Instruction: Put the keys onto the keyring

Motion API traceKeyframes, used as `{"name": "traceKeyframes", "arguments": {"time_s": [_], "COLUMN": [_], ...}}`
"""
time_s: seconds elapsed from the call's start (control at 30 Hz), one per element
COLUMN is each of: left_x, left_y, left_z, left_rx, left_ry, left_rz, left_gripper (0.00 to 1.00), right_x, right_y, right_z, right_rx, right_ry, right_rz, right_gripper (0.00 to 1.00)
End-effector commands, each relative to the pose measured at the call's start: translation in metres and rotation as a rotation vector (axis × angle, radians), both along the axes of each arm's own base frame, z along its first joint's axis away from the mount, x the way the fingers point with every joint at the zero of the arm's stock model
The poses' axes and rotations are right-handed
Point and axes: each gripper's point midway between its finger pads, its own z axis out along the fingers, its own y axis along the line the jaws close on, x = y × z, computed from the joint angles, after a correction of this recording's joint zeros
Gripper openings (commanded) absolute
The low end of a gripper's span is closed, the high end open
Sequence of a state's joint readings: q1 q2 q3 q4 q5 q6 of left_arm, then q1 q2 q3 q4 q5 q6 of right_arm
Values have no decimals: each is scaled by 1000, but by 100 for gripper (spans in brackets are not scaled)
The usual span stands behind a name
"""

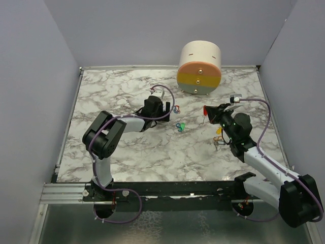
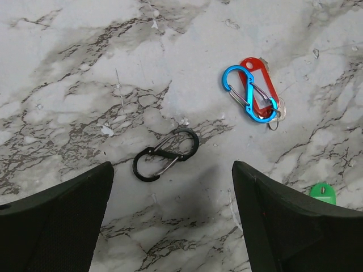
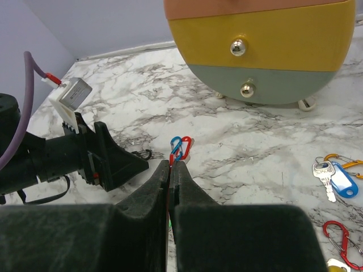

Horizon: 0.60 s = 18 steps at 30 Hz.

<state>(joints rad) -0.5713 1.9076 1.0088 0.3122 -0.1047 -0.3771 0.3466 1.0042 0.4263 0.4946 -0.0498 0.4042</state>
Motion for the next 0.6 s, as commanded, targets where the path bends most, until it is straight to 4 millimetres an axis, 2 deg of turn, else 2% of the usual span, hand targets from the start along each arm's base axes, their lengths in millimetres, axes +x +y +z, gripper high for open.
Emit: {"name": "traceKeyframes", "arguments": {"time_s": [0.0, 0.33, 0.57], "left_x": [-30, -39, -29], "left_y": [-6, -15, 5], "left_z": [-14, -12, -20], "left_rx": [-36, -51, 17], "left_ry": [87, 69, 68], "left_rz": [-56, -100, 12], "left_gripper": [87, 86, 87], "right_x": [0, 1, 0], "right_y": [4, 5, 4], "right_z": [2, -1, 0], "right_rx": [-13, -17, -20], "right_ry": [-16, -10, -13], "right_rz": [24, 28, 24], "right_gripper": [1, 1, 1]}}
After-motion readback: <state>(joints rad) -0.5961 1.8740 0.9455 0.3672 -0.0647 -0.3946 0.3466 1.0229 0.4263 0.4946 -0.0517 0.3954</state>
